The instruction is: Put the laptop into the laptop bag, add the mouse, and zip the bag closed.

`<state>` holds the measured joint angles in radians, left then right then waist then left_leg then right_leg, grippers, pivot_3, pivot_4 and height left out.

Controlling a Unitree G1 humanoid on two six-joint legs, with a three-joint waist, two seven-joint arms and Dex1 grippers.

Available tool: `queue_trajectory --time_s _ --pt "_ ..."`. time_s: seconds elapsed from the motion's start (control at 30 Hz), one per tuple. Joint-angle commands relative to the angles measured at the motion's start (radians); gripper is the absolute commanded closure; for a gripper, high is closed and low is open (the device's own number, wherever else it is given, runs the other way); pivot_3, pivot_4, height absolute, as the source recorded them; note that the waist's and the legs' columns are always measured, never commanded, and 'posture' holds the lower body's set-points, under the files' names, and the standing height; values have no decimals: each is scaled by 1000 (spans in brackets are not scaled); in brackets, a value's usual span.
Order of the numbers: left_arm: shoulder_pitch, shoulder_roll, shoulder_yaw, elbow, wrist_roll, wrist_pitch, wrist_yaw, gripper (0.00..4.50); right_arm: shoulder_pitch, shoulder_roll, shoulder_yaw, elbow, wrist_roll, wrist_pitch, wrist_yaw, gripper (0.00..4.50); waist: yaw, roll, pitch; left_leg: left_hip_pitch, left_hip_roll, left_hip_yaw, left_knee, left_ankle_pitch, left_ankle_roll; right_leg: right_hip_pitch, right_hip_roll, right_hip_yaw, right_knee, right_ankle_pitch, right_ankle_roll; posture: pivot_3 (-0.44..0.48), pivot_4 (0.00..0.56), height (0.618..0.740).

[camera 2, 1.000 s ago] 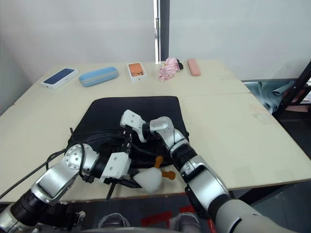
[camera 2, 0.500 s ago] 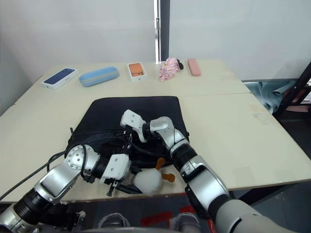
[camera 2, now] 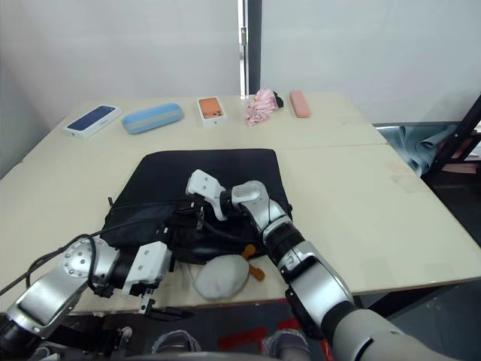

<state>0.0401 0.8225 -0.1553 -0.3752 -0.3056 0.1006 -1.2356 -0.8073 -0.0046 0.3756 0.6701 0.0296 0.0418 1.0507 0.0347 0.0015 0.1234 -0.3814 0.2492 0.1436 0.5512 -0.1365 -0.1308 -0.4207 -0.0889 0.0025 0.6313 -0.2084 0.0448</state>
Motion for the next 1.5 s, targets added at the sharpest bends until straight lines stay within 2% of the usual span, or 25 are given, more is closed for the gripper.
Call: queue_trajectory --time_s 0.03,0.27,0.43,0.53,0.7,0.87,0.93,1.1,1.23,1.3,1.33,1.4,1.5 --pt "66 38 113 -70 -57 1 17 50 27 -14 9 63 -30 27 -10 4500 1 0 0 0 0 0 0 0 0 0 0 0 0 0 0 0 150 740" --pt "313 102 415 -131 -144 30 15 50 13 -11 -20 74 -9 6 -11 4500 1 3 2 -1 0 1 -1 0 0 -3 1 1 -1 0 1 0 150 740" --pt "398 117 612 -144 -225 119 7 50 22 -15 -72 -1 62 19 33 4500 7 5 4 -2 0 1 -1 0 0 -4 4 3 -1 -1 1 0 150 740" --pt "416 143 714 -136 -263 192 -2 50 28 -32 -107 -102 128 89 78 4500 10 4 6 -3 0 1 -1 0 0 -5 4 4 -2 -1 1 0 150 740" --pt "298 197 798 -62 -334 322 41 50 32 -104 -137 -337 238 263 136 4500 14 1 10 -10 0 3 -1 0 0 -10 5 2 -6 -1 1 0 150 740" --pt "114 220 720 19 -332 358 74 50 34 -199 -196 -522 334 426 125 4500 14 -1 10 -18 1 1 2 3 -4 -14 8 2 -9 0 2 0 150 740" --pt "10 206 633 59 -322 354 89 0 69 -264 -233 -613 358 456 118 3960 17 -1 10 -18 1 2 2 2 -4 -14 8 3 -11 0 3 0 150 740" --pt "-258 125 415 184 -258 312 100 1407 161 -433 -297 -830 428 551 114 2338 41 -2 11 -19 1 1 3 3 -4 -14 8 1 -9 0 3 0 150 740" --pt "-439 11 261 331 -184 252 83 2840 244 -585 -317 -976 458 579 153 955 51 -2 11 -18 1 1 8 2 -4 -13 7 3 -4 0 3 0 150 740" --pt "-514 -45 199 411 -146 217 68 3699 279 -647 -328 -1030 484 594 178 100 59 -2 12 -17 0 1 12 2 -4 -13 6 5 0 1 4 0 150 740" --pt "-539 -63 181 443 -132 203 59 4040 289 -666 -330 -1045 496 599 181 0 59 -2 12 -17 0 1 13 3 -3 -12 6 5 1 2 5 0 150 740" --pt "-609 -124 130 536 -91 156 48 4408 333 -713 -335 -1094 522 600 211 0 60 -2 12 -17 0 1 15 3 -3 -13 6 7 2 3 6 0 150 740" --pt "-728 -239 58 714 -27 71 24 4408 420 -795 -326 -1154 521 538 280 0 73 -3 12 -17 0 1 19 3 -2 -12 5 7 3 3 6 0 150 740"
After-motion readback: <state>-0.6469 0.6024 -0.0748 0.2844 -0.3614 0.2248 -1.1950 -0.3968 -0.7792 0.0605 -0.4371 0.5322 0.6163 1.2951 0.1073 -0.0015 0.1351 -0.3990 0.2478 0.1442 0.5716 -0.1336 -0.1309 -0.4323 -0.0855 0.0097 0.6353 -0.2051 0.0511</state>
